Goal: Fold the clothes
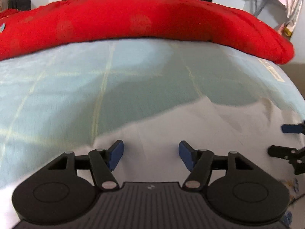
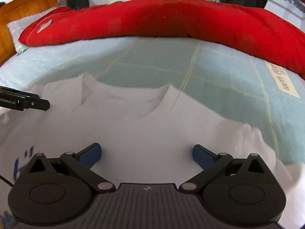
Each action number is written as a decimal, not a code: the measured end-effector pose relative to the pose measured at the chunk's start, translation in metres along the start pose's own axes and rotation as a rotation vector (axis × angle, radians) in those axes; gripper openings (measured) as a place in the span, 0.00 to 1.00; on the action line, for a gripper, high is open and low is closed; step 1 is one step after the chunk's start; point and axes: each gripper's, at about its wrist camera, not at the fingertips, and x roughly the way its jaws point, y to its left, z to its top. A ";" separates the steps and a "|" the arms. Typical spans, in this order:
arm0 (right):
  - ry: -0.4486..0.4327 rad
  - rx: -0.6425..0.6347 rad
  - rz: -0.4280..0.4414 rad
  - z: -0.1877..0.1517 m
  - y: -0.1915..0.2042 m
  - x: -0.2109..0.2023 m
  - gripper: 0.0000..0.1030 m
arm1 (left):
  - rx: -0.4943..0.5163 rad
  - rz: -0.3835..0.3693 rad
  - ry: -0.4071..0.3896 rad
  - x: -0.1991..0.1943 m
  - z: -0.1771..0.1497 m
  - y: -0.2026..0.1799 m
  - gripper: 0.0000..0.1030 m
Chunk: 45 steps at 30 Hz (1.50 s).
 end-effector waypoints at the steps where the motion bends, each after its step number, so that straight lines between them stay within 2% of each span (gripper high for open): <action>1: -0.004 0.010 -0.006 0.003 -0.002 0.003 1.00 | -0.017 -0.005 0.004 0.005 0.006 0.005 0.64; 6: -0.018 0.017 -0.031 0.017 -0.008 0.016 1.00 | -0.015 -0.014 0.005 0.021 0.025 0.010 0.66; 10: -0.024 0.004 -0.050 0.020 -0.007 0.020 1.00 | -0.018 -0.030 -0.004 0.016 0.022 0.013 0.66; 15: -0.029 0.000 -0.058 0.021 -0.006 0.020 1.00 | -0.018 -0.016 -0.022 0.005 0.017 0.013 0.65; 22: -0.007 0.002 -0.067 0.027 -0.006 0.022 1.00 | 0.044 -0.001 -0.062 -0.021 0.027 -0.002 0.65; 29: 0.022 0.015 -0.069 0.039 -0.001 0.006 1.00 | 0.073 -0.008 -0.079 -0.050 0.025 -0.013 0.65; 34: 0.009 0.015 -0.070 0.038 0.004 -0.017 1.00 | 0.063 0.012 -0.065 -0.070 0.011 -0.014 0.65; 38: 0.018 0.056 -0.055 0.031 0.005 -0.033 1.00 | 0.017 0.030 -0.021 -0.081 -0.008 -0.008 0.65; 45: 0.042 0.129 -0.026 0.001 0.009 -0.056 1.00 | -0.026 0.040 0.041 -0.075 -0.049 -0.004 0.65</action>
